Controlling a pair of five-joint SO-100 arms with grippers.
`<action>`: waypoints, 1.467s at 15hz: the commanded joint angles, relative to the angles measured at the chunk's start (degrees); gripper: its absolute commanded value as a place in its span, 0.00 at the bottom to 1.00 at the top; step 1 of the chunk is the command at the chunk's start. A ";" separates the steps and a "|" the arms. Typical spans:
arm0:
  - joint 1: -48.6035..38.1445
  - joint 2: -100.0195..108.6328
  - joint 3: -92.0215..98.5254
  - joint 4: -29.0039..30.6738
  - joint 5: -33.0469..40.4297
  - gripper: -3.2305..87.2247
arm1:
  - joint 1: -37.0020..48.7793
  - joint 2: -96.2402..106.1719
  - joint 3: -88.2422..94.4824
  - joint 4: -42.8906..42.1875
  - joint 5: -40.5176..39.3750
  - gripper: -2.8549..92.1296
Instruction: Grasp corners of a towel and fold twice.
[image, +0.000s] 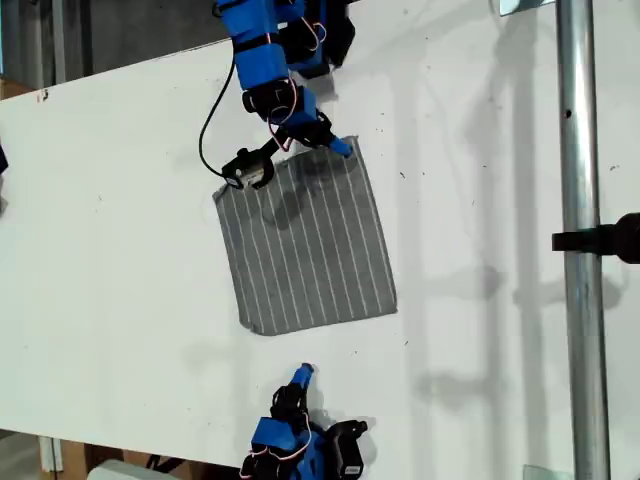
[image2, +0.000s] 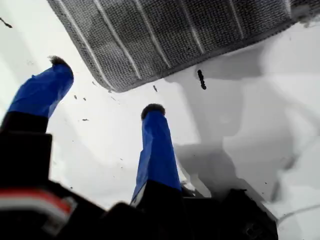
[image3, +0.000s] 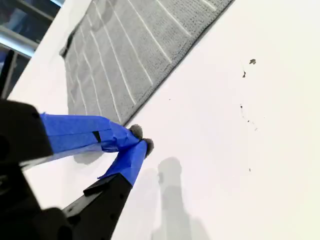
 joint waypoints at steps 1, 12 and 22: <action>-0.53 0.35 0.18 -1.41 -0.70 0.00 | -0.79 -0.44 2.46 -6.06 0.53 0.35; 0.53 0.09 -2.81 -3.69 -1.67 0.00 | -3.16 -18.02 -5.10 -14.59 1.49 0.03; 17.31 -90.62 -91.58 11.95 12.30 0.00 | -3.16 -17.93 -4.75 -15.47 1.41 0.03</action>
